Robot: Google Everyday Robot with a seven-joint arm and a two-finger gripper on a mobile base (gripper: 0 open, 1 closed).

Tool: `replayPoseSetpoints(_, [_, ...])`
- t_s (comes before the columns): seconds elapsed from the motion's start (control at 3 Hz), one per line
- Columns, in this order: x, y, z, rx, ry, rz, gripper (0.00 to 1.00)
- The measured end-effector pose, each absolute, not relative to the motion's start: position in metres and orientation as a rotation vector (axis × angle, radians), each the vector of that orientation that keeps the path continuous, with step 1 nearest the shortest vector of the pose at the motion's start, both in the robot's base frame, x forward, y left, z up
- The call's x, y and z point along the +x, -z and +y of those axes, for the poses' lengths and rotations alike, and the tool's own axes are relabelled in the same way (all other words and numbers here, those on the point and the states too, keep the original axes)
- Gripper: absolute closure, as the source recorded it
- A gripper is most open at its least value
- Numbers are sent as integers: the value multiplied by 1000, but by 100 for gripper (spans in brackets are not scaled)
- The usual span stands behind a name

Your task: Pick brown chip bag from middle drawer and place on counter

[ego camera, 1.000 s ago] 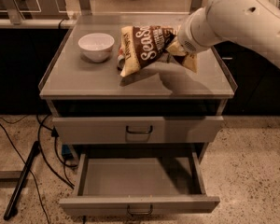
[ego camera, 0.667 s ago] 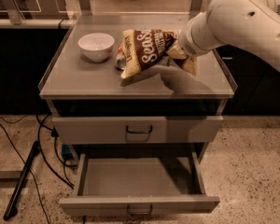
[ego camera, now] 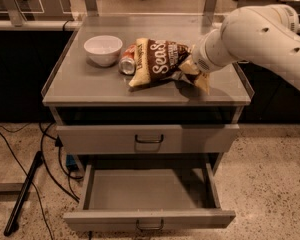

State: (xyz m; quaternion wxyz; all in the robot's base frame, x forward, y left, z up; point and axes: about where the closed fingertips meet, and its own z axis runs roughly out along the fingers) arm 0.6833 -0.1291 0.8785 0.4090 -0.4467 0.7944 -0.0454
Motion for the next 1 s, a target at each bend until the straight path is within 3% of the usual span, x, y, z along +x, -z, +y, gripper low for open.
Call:
replayPoseSetpoints(0.33, [682,-864,-128,-1118,93,2022,100])
replayPoseSetpoints(1.0, [682,-864,-128,-1118,93,2022,50])
